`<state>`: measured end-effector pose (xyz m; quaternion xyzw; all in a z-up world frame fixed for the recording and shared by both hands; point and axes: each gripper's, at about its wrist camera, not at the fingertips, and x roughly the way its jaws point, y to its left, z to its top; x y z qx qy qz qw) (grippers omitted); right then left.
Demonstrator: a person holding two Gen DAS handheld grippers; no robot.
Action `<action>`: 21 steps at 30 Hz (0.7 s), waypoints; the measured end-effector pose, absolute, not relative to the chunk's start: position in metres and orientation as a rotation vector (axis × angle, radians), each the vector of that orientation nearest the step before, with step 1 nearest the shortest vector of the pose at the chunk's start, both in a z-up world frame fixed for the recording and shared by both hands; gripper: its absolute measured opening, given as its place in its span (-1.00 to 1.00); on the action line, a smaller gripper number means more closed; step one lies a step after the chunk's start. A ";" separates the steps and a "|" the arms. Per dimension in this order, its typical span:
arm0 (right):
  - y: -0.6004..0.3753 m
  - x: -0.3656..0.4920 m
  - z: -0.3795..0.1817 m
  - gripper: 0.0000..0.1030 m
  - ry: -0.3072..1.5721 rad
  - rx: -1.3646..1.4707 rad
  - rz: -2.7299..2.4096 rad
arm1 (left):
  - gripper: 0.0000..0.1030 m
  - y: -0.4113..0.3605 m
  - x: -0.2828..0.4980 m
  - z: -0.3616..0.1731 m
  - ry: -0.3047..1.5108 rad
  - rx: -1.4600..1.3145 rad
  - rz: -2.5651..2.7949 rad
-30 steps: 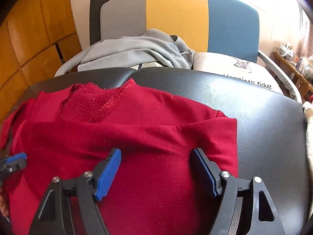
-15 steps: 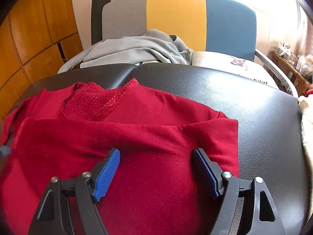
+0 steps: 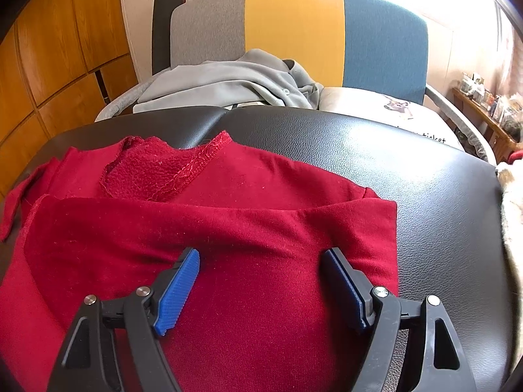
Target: Fold clothes
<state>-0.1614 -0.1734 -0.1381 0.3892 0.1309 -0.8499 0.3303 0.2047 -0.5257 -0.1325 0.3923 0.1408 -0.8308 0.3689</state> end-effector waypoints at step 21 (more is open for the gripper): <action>-0.176 -0.159 -0.138 0.62 0.360 1.015 -2.231 | -0.76 -0.568 0.175 -0.147 0.447 1.187 -2.054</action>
